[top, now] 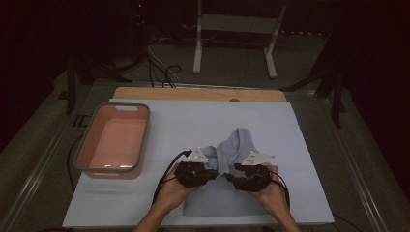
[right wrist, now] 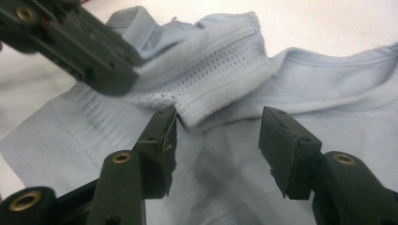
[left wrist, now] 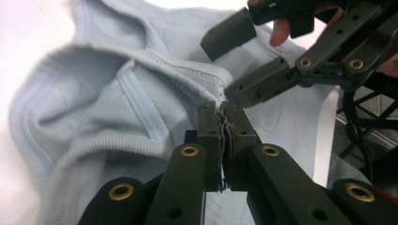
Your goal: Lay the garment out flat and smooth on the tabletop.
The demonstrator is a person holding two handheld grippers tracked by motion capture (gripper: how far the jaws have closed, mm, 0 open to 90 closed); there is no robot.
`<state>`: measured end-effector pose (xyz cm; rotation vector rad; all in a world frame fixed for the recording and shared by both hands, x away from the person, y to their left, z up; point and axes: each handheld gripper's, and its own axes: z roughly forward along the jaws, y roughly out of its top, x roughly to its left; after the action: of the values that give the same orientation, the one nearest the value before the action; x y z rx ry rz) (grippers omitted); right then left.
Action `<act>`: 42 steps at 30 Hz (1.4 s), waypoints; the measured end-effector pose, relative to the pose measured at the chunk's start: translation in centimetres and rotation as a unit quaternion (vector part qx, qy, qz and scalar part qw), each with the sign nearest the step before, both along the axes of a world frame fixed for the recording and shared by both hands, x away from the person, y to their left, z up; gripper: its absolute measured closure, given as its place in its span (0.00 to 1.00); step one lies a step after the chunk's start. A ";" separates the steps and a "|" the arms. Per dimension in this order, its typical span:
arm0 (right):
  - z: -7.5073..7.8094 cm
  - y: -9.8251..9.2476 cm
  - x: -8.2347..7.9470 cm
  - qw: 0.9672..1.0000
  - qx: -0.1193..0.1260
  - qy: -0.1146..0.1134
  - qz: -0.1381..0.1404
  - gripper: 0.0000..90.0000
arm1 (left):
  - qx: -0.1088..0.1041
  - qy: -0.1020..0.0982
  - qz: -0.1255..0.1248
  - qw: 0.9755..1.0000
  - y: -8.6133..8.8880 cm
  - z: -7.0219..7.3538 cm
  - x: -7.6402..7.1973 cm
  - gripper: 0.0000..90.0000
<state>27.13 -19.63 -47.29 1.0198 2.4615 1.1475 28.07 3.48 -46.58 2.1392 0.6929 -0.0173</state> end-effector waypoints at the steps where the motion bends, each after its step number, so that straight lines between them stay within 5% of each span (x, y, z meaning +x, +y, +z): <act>1: 0.0 0.0 0.0 1.000 0.000 0.000 0.000 0.52 | 0.000 0.000 0.000 1.000 0.0 0.0 0.0 0.97; 5: -0.3 0.9 -0.1 1.000 -0.007 0.004 0.022 0.70 | -0.005 0.004 0.003 1.000 0.4 -0.3 0.1 0.97; 9: -0.3 1.4 -0.4 0.999 -0.016 -0.006 0.039 0.90 | -0.017 0.000 0.011 1.000 0.8 0.4 0.4 0.84; 19: -0.3 1.5 -0.6 0.999 -0.023 -0.010 0.046 0.92 | -0.036 -0.002 0.061 0.997 0.7 1.9 3.5 0.61; 27: -0.3 1.8 -0.9 0.998 -0.034 -0.021 0.054 0.92 | -0.011 0.020 0.068 0.997 -1.4 0.6 5.6 0.53; 32: -0.1 1.7 -1.0 0.997 -0.037 -0.027 0.060 0.92 | 0.028 0.022 0.071 0.997 -2.1 -0.2 5.7 0.49; 36: -0.2 1.8 -1.1 0.997 -0.039 -0.029 0.062 0.92 | 0.034 0.029 0.066 0.997 -2.3 -0.5 5.8 0.54; 39: -0.3 2.0 -1.2 0.996 -0.046 -0.030 0.065 0.91 | 0.029 0.026 0.060 0.997 -2.3 -0.4 5.8 0.78; 42: -0.2 2.0 -1.2 0.996 -0.045 -0.032 0.066 0.85 | 0.020 0.008 0.054 0.998 -2.2 -0.1 5.5 0.88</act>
<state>25.89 -17.67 -47.53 0.7950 2.5368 1.0775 33.57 1.24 -46.67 2.1400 0.8222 0.0387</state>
